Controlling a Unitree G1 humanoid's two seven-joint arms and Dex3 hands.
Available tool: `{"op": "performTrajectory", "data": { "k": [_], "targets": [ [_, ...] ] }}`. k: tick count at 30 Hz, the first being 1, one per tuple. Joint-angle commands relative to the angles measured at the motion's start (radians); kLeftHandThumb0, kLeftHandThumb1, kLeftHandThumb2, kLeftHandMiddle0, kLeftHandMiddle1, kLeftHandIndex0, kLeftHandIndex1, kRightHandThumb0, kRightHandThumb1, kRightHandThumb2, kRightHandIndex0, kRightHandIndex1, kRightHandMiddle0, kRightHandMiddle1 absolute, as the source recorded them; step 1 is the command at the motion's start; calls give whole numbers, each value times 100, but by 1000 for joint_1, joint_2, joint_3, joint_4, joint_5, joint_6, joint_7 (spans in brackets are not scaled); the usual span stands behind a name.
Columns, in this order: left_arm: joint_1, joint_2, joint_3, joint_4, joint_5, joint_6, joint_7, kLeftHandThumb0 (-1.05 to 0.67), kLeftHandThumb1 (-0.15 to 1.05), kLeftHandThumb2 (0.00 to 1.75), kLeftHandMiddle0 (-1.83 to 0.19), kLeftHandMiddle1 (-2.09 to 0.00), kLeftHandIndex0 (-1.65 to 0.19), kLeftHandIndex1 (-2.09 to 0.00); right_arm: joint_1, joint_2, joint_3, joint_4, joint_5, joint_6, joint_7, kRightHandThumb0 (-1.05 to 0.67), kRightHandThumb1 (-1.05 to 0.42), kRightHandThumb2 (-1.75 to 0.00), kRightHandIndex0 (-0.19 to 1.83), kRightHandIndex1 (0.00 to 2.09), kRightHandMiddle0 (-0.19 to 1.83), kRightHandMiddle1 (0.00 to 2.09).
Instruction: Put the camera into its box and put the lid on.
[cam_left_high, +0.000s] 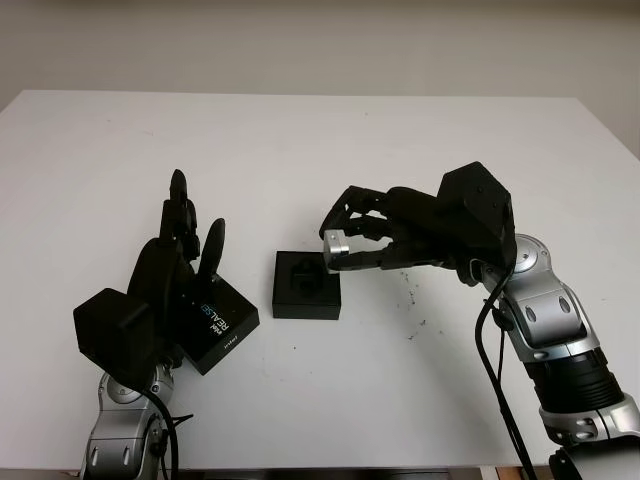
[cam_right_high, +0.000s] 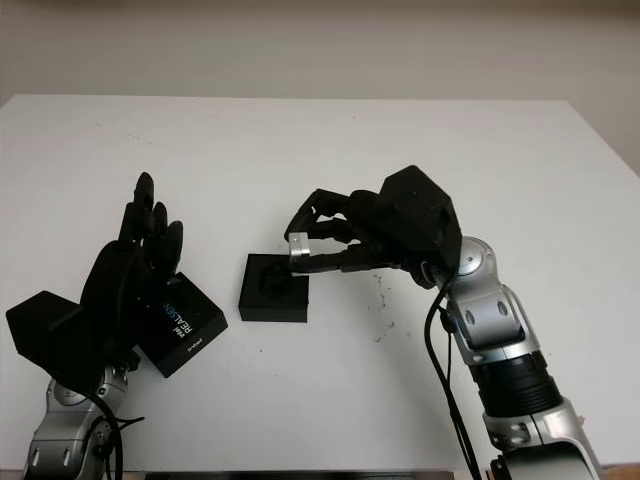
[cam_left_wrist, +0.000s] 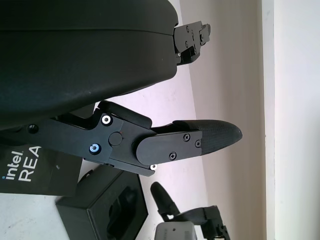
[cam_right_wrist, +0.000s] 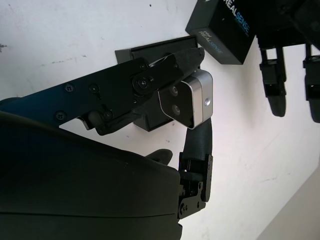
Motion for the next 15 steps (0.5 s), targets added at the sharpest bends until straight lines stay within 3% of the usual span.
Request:
{"op": "performTrajectory", "data": {
  "k": [1, 15],
  "targets": [
    [-8, -2, -1, -16, 2, 0, 3, -71, 105, 52, 19, -5, 19, -3, 1, -3, 3, -2, -7, -25, -12, -45, -101, -5, 13, 46, 28, 199],
    [-2, -1, -1, -23, -5, 10, -1, -70, 105, 51, 19, -4, 19, -3, 17, 20, 25, 80, -62, -180, -95, -46, -100, -5, 17, 44, 25, 194]
  ]
}}
